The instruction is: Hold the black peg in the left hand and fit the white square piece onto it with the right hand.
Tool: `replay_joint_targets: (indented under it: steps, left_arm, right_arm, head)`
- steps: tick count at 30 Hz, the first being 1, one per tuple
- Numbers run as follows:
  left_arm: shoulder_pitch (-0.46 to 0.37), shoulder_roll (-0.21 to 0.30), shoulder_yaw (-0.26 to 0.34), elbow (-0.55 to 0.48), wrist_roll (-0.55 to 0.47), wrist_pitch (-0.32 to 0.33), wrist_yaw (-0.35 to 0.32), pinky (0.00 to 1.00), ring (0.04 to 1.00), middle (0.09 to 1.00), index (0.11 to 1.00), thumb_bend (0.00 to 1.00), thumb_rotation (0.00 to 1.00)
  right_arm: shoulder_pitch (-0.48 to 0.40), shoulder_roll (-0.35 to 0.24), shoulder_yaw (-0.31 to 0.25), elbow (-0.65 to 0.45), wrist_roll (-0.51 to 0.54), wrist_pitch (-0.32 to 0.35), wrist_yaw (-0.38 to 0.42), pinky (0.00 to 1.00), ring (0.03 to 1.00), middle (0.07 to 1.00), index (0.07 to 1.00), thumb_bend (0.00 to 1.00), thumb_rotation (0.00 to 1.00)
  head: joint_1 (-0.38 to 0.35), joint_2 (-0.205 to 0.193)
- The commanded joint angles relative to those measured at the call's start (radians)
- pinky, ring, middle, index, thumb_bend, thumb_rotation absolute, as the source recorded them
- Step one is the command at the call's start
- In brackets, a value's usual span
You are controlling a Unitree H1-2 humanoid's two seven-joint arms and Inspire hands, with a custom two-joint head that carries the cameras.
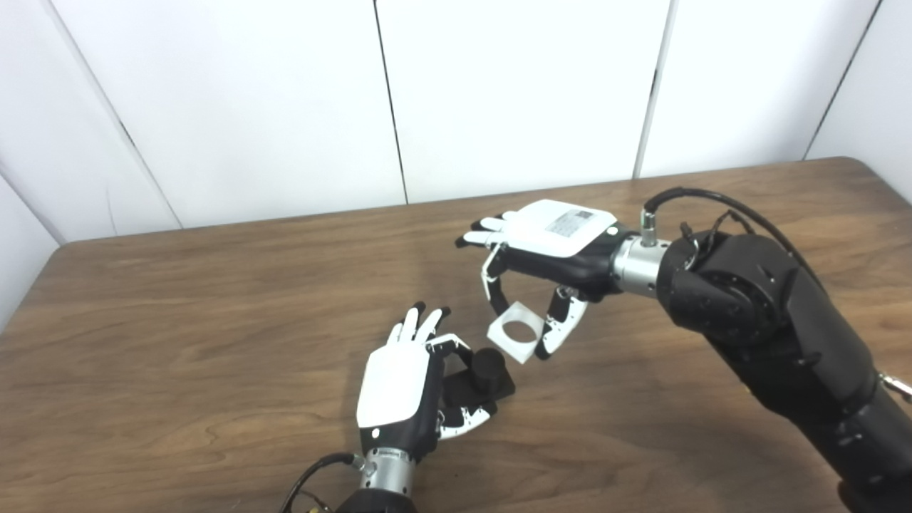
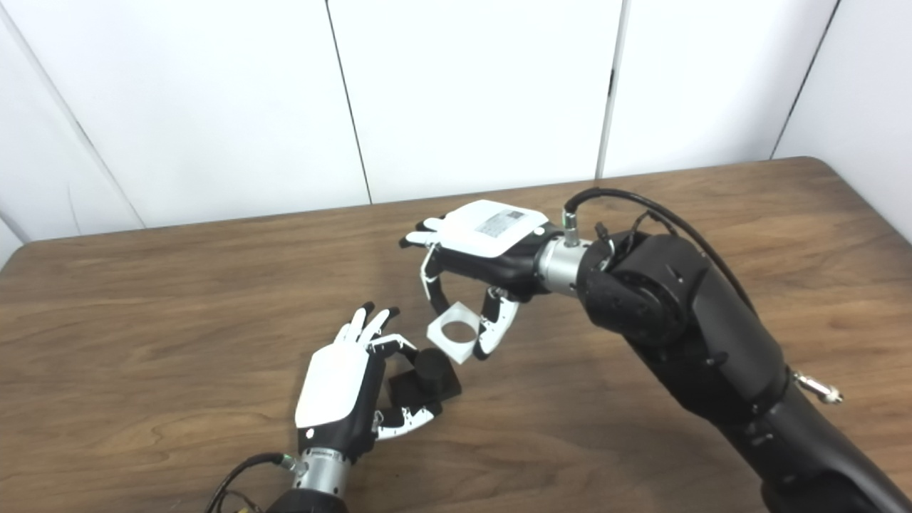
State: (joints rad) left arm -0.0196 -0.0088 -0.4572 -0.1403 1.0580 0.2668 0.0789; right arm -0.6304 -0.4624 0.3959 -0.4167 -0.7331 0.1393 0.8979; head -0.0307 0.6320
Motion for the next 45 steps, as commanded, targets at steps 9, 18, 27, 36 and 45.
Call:
replay_joint_targets:
  steps: [9,18,27,36,45]
  left_arm:
    - [0.005,0.012,-0.007,0.026,0.046,0.043,-0.043,0.94,0.997,0.916,0.495,0.51,0.07]
    - [0.004,0.005,-0.011,0.014,0.055,0.05,-0.054,0.94,1.0,0.922,0.494,0.51,0.07]
    - [0.002,0.002,-0.019,0.009,0.056,0.059,-0.062,0.94,1.0,0.924,0.495,0.51,0.07]
    - [0.002,-0.003,-0.016,0.015,0.054,0.056,-0.04,0.94,0.999,0.918,0.494,0.51,0.07]
    - [0.003,-0.012,-0.017,0.013,0.053,0.058,-0.037,0.96,1.0,0.922,0.494,0.5,0.07]
  right_arm:
    - [-0.057,0.042,0.003,0.008,-0.017,-0.021,-0.034,1.0,1.0,0.97,0.486,0.53,0.14]
    - [-0.049,0.061,0.021,0.033,-0.03,-0.051,-0.043,1.0,1.0,0.965,0.486,0.52,0.14]
    - [-0.028,0.069,0.056,0.045,-0.088,-0.117,-0.065,1.0,1.0,0.962,0.489,0.52,0.13]
    - [-0.029,0.066,0.078,0.059,-0.122,-0.155,-0.053,1.0,1.0,0.974,0.49,0.52,0.13]
    - [-0.021,0.073,0.083,0.083,-0.126,-0.192,-0.075,1.0,1.0,0.972,0.489,0.52,0.13]
  head:
    - [0.002,0.011]
    - [0.008,0.016]
    - [0.013,0.017]
    - [0.015,0.017]
    - [0.027,0.02]
